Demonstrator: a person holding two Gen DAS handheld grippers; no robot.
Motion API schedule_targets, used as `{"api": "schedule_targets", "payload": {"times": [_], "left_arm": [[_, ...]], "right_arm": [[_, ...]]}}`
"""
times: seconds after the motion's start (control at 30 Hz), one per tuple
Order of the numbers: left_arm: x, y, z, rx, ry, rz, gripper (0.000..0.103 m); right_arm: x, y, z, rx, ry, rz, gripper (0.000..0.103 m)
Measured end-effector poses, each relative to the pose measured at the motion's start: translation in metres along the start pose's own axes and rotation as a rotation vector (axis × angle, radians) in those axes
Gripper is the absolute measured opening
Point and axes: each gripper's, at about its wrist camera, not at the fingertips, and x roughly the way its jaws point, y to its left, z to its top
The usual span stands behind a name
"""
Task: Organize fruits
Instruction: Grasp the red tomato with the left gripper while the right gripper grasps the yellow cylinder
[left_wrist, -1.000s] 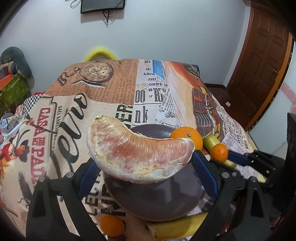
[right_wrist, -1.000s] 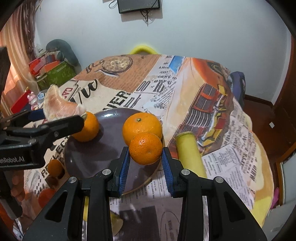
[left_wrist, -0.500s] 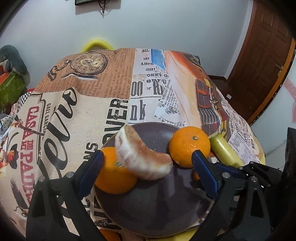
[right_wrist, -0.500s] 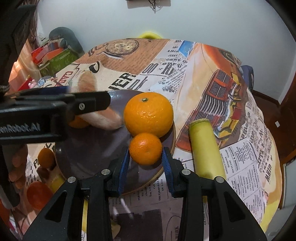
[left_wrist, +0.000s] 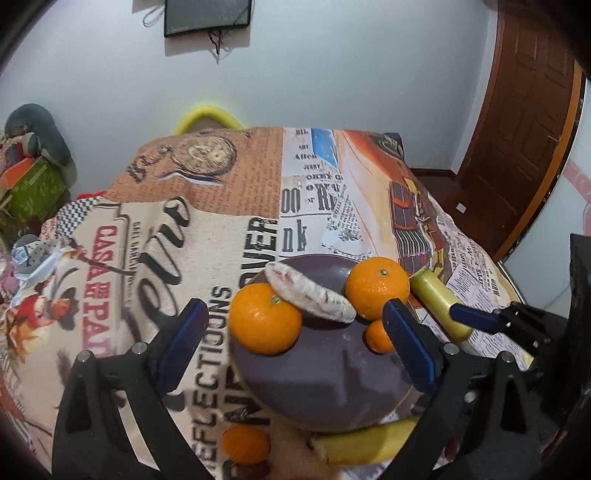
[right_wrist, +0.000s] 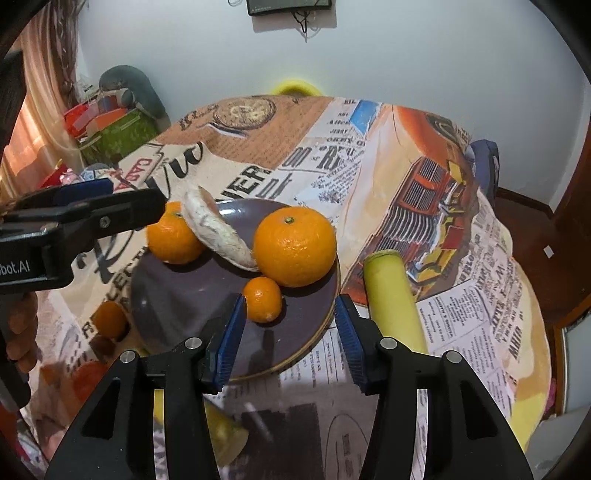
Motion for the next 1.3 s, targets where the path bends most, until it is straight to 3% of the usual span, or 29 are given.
{"api": "schedule_targets", "payload": {"times": [0.17,0.3,0.57,0.9,1.13,1.3], "left_arm": [[-0.038,0.006,-0.012,0.000,-0.040,0.011,0.096],[-0.062,0.011,-0.027,0.001,-0.048,0.020,0.096],[-0.084,0.017,-0.071,-0.005,0.002,0.026,0.096],[-0.057,0.021,-0.127,-0.021,0.130,0.026,0.096],[-0.036,0.015,-0.144,-0.029,0.184,-0.018,0.095],[-0.023,0.010,-0.150,-0.039,0.211,-0.063,0.073]], "right_arm": [[-0.025,0.009,-0.001,-0.014,-0.027,0.002,0.046],[-0.042,0.018,-0.008,-0.028,-0.040,0.002,0.055],[-0.061,0.038,-0.030,-0.061,-0.031,0.001,0.062],[-0.041,0.056,-0.058,-0.099,0.061,0.010,0.062],[-0.018,0.059,-0.063,-0.110,0.119,0.029,0.062],[-0.002,0.061,-0.062,-0.121,0.150,0.038,0.063]]}}
